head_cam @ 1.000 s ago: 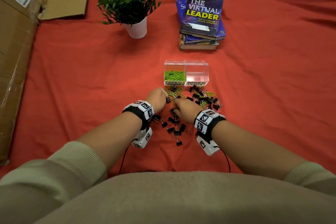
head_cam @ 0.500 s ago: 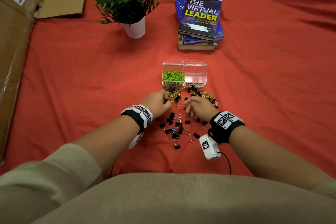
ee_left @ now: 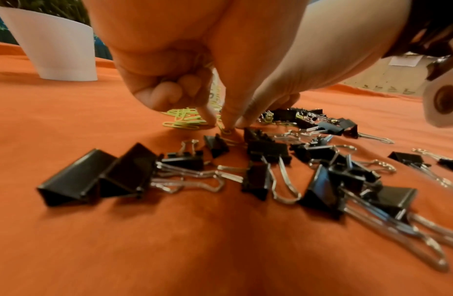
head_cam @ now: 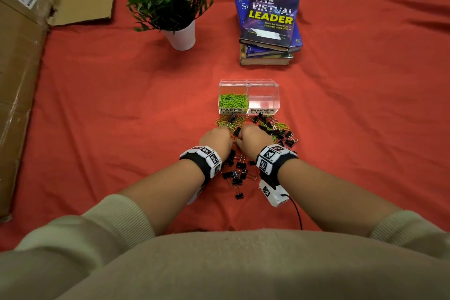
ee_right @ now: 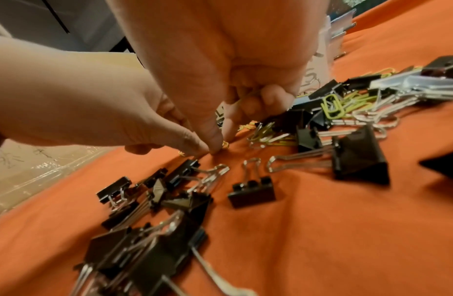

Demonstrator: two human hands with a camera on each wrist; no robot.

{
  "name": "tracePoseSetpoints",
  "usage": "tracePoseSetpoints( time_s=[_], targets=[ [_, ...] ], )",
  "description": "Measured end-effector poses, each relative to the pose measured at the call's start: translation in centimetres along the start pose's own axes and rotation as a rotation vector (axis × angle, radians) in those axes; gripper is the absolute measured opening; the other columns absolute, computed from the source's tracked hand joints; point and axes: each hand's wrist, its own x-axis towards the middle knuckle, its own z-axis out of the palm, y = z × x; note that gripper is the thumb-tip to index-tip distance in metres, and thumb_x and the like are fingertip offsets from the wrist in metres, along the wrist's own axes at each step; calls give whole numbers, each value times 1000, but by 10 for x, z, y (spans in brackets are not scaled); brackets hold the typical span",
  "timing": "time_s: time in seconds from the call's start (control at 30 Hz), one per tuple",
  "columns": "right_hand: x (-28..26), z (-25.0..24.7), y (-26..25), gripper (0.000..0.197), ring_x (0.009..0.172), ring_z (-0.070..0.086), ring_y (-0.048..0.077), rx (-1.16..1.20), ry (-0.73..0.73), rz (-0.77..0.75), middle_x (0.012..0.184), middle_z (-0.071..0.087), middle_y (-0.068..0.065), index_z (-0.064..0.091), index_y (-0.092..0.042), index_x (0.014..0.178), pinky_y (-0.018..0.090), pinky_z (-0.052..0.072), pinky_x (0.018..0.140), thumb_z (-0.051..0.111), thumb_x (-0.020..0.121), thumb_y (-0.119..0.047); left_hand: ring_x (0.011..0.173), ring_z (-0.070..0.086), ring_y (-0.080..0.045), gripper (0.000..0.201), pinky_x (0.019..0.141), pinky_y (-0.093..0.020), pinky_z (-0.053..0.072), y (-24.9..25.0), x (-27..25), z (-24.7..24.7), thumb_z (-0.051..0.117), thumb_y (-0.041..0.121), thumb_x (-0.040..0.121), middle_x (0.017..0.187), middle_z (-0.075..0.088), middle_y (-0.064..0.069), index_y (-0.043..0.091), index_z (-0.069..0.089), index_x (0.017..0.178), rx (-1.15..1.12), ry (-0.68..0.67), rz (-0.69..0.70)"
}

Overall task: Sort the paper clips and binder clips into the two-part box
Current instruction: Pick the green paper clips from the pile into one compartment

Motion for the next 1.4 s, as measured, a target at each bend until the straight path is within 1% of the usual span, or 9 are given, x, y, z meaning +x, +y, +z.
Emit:
tracePoseSetpoints(
  time_s=[0.2, 0.4, 0.57, 0.73, 0.9, 1.1, 1.2, 1.27, 1.4],
  targets=[
    [-8, -2, 7, 33, 58, 49, 25, 15, -53, 12, 57, 44, 3, 39, -12, 56, 31, 42, 55, 58, 83, -18, 91, 62, -34, 18, 71, -38, 48, -1, 3, 0, 51, 18, 89, 98, 65, -13, 7, 56, 102, -90, -65, -28],
    [-13, -23, 23, 7, 55, 53, 13, 554, 22, 65, 68, 60, 4, 55, -13, 79, 23, 40, 49, 61, 81, -13, 78, 57, -29, 12, 66, -37, 45, -8, -1, -5, 49, 19, 90, 83, 60, -10, 7, 52, 89, -251, -114, 12],
    [-10, -37, 21, 28, 50, 52, 8, 843, -74, 54, 70, 62, 0, 60, -21, 102, 19, 40, 45, 45, 88, -3, 57, 42, -14, 23, 52, -29, 32, -20, -1, -17, 46, 18, 94, 66, 47, -1, 18, 40, 72, -550, -47, -95],
    [-1, -26, 6, 18, 65, 55, 15, 489, 2, -19, 78, 62, 2, 63, -11, 92, 26, 45, 56, 49, 94, -23, 47, 40, -17, 23, 47, -25, 32, -37, 4, -22, 40, 9, 90, 62, 50, -6, 18, 46, 70, -879, -105, -188],
    [2, -18, 5, 20, 72, 54, 18, 175, 9, -87, 95, 64, 9, 60, -4, 97, 25, 40, 58, 42, 95, -10, 46, 34, -15, 24, 45, -24, 31, -40, 10, -23, 31, 2, 89, 57, 43, -1, 18, 46, 80, -1081, -114, -283],
    [-9, -18, 23, 30, 68, 53, 27, -63, -189, 3, 66, 49, 6, 46, -8, 64, 30, 40, 56, 39, 92, -13, 50, 51, -15, 41, 46, -24, 44, -39, 18, -24, 25, -5, 88, 58, 47, -2, 6, 60, 106, -1097, -127, -294],
    [-11, -31, 22, 28, 72, 58, 27, 80, -122, -44, 84, 62, 13, 59, -1, 89, 32, 47, 58, 33, 95, -10, 51, 45, -14, 34, 46, -24, 36, -36, 22, -22, 27, 4, 95, 61, 47, 1, 12, 60, 90, -992, -89, -287],
    [-8, -37, 17, 26, 59, 52, 18, 171, -22, -98, 85, 64, 12, 57, -4, 98, 26, 38, 49, 32, 95, -11, 52, 40, -15, 28, 47, -25, 29, -33, 22, -22, 31, 10, 97, 62, 46, 3, 15, 56, 84, -827, -31, -221],
    [2, -36, 3, 31, 53, 50, 17, 43, 58, -168, 70, 58, 2, 50, -20, 119, 27, 39, 47, 35, 94, -10, 71, 55, -26, 14, 58, -30, 38, -26, 18, -23, 42, 16, 94, 76, 56, -3, 11, 52, 103, -491, 26, -74]
  ],
)
